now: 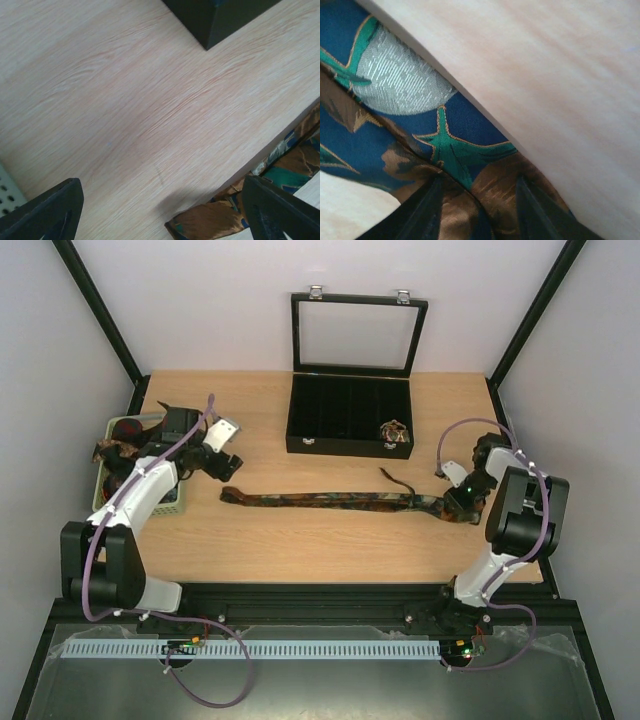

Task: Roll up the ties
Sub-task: Adjust the tie at the center of the board.

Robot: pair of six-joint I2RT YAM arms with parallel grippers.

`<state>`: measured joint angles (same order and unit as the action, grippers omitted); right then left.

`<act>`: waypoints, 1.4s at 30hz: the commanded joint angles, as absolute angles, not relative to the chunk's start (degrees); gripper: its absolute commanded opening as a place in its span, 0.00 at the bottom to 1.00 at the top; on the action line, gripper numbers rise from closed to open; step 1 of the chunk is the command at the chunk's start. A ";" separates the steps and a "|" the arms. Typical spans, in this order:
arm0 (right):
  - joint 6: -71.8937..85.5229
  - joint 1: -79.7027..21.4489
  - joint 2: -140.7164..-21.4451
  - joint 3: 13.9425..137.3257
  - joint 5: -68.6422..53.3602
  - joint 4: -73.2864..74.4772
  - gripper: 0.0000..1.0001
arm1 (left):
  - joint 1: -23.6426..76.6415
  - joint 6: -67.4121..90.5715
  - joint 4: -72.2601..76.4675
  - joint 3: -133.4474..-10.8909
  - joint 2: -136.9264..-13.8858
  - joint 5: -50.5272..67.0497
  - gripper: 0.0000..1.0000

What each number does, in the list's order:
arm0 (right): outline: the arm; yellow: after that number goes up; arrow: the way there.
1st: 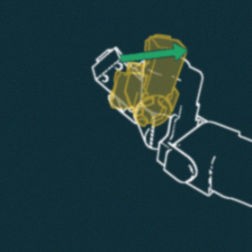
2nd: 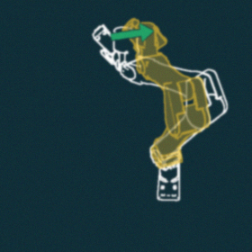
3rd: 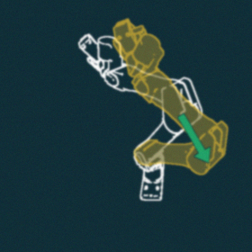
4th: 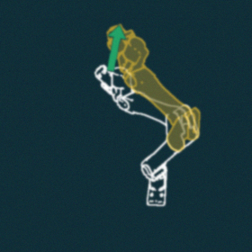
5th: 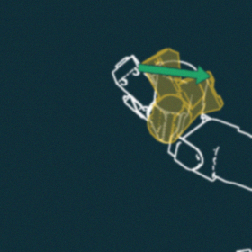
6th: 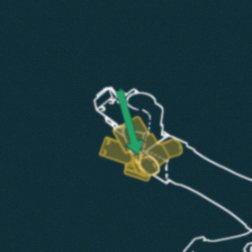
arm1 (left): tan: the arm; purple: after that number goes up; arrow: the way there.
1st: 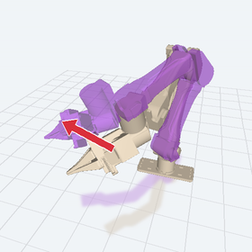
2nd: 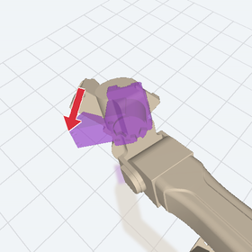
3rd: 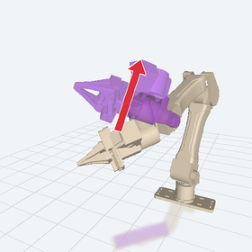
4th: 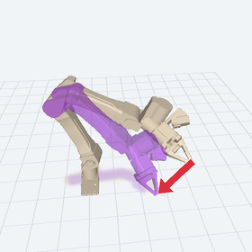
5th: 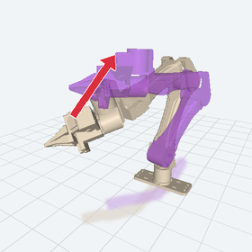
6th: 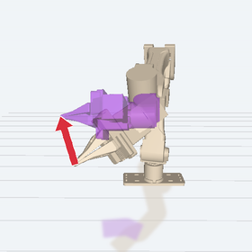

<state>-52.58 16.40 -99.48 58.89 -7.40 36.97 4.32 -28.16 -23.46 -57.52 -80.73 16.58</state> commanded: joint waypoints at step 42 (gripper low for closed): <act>-23.25 -16.58 -100.26 71.33 10.49 21.40 0.01 | -1.04 -8.81 -17.21 -62.81 -83.56 13.72 0.99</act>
